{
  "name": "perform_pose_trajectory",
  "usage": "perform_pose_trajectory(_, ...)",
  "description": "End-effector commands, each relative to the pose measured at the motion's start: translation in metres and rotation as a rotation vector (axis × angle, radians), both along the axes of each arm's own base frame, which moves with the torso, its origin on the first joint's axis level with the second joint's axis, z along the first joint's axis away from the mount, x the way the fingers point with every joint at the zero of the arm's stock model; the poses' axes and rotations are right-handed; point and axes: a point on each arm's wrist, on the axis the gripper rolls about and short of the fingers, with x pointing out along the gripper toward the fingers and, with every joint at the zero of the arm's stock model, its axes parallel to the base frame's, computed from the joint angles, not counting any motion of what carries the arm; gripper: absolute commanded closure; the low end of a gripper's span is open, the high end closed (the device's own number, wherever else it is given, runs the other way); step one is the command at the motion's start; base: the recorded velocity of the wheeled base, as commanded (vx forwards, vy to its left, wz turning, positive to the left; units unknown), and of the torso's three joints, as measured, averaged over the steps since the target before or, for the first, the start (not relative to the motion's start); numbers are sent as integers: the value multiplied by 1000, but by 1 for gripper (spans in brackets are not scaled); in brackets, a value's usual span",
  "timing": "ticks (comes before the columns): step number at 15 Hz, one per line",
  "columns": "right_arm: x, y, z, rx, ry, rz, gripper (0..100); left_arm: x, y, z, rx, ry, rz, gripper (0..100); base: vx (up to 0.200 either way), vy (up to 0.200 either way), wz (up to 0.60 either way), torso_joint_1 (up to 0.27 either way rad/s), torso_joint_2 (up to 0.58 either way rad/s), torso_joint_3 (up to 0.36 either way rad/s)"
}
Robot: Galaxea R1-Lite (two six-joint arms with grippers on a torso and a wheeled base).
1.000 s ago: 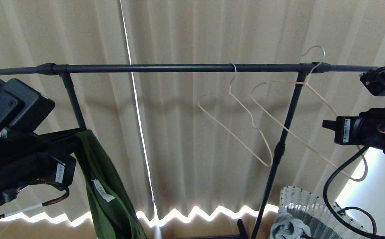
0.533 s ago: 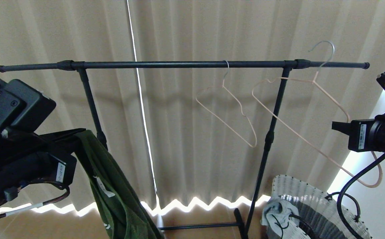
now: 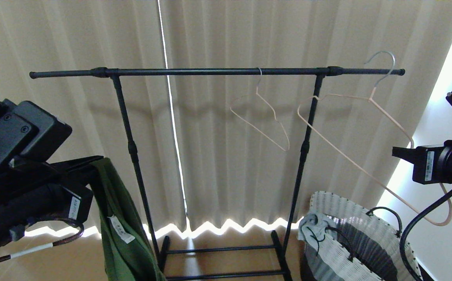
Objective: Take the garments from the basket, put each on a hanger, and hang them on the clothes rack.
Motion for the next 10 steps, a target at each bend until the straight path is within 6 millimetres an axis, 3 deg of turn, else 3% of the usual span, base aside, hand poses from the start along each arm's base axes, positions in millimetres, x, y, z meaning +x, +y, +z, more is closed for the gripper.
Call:
perform_pose_trajectory(1, -3, -1, 0, 1, -3, 1, 100, 0, 0, -2, 4, 6, 0, 100, 0, 0, 0, 0, 0, 0)
perform_pose_trajectory(10, -14, -1, 9, 64, -116, 91, 100, 5, -12, 2, 2, 12, -40, 100, 0, 0, 0, 0, 0, 0)
